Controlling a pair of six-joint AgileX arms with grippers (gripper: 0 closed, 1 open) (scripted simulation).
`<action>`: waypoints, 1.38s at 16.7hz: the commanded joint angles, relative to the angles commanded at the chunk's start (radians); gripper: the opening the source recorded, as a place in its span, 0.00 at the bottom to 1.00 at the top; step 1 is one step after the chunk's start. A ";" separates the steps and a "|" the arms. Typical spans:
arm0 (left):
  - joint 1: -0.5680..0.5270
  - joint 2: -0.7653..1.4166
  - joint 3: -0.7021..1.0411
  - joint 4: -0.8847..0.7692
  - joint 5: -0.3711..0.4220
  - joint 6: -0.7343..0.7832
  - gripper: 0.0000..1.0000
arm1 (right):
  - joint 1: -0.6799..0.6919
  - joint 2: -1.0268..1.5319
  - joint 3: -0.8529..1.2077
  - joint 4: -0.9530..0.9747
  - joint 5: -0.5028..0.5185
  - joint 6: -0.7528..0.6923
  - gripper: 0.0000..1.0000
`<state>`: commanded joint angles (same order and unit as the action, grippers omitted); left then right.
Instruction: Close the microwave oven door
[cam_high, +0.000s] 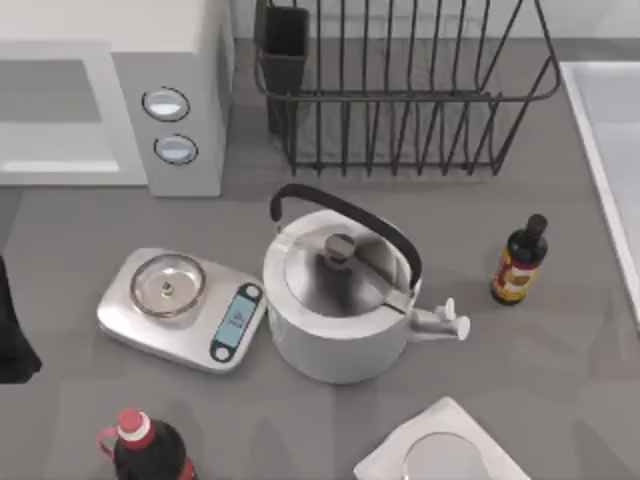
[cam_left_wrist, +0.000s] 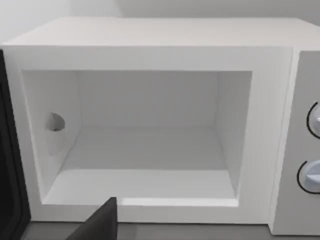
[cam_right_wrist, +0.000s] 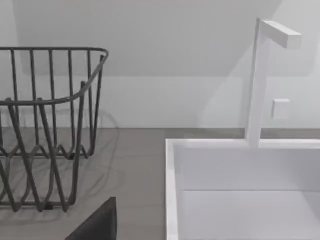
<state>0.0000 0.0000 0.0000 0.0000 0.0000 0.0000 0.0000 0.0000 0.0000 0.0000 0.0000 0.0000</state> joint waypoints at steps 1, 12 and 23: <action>0.000 0.000 0.000 0.000 0.000 0.000 1.00 | 0.000 0.000 0.000 0.000 0.000 0.000 1.00; 0.000 0.000 0.000 0.000 0.000 0.000 0.17 | 0.000 0.000 0.000 0.000 0.000 0.000 1.00; 0.000 0.000 0.000 0.000 0.000 0.000 0.00 | 0.000 0.000 0.000 0.000 0.000 0.000 1.00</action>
<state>0.0000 0.0000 0.0000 0.0000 0.0000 0.0000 0.0000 0.0000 0.0000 0.0000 0.0000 0.0000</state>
